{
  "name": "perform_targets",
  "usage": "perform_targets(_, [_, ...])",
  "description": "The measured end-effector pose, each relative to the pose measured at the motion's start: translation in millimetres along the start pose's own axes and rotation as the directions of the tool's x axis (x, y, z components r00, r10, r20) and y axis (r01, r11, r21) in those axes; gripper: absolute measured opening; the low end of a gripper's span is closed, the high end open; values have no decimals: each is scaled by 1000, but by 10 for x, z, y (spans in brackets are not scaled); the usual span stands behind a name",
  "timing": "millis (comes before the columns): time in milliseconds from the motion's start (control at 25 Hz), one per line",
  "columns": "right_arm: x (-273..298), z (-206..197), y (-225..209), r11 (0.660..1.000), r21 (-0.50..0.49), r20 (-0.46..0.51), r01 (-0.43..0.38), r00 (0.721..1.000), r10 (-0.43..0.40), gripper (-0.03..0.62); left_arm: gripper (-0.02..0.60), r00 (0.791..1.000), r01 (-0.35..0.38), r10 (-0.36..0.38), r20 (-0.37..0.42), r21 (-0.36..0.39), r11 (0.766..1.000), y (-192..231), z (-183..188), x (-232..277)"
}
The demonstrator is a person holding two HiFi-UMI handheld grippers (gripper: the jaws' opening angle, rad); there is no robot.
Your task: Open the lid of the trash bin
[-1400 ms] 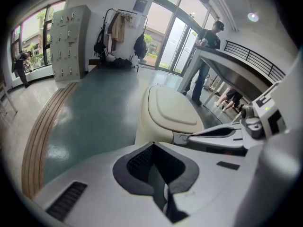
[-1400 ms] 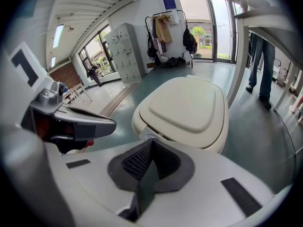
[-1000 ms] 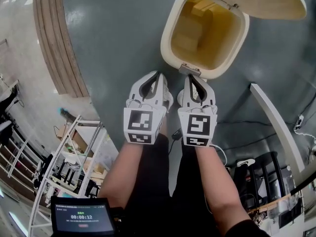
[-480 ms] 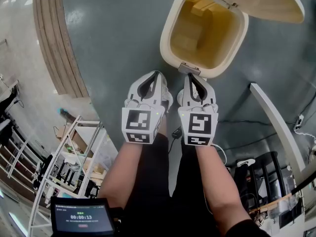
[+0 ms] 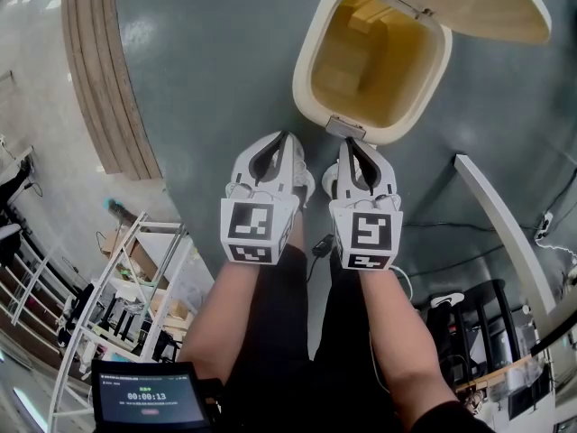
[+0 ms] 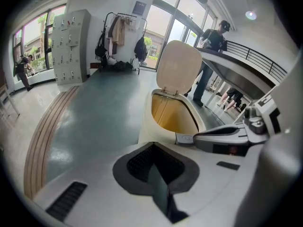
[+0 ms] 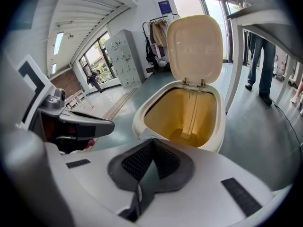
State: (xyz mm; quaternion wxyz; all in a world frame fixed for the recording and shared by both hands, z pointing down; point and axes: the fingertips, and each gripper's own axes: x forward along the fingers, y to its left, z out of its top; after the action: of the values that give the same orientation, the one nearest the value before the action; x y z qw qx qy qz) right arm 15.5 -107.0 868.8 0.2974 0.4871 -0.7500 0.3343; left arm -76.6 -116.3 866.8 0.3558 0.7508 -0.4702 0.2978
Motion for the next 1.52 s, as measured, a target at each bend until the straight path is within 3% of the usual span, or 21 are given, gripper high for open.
perform_targets(480, [-140,17,7,1000,24,14,-7,1000,7,2,-2,1000,7,-7,16,15,1000,-20,103,94])
perform_targets(680, [-722,546,288,997,71,93,6,996,-12,2,-2,998,14,-17,64,36,999,-120,449,-568])
perform_targets(880, [-918,1003,158,999,47,145,15,989,-22,2,-2,992,-3,-20,127,185,983,-392,914,-733])
perform_targets(960, [-888,1021,93,999,43,152,18,988,-24,2,-2,991,11,-33,132,162,987,-442,945,-677])
perform_targets(1080, [-872,993,33,999,33,149,21,988,-26,2,-2,990,47,-56,133,68,997,-488,972,-629])
perform_targets(1280, [-847,931,-71,999,51,142,7,990,-15,2,-2,988,20,-54,145,223,975,-656,1061,-588])
perform_targets(1360, [-834,954,-166,998,57,140,-4,990,-4,2,-2,988,17,-54,143,243,970,-728,1106,-516])
perform_targets(1520, [-1016,1144,-318,1000,31,145,-1,989,-4,2,-2,985,23,-51,163,166,986,-802,1346,-552])
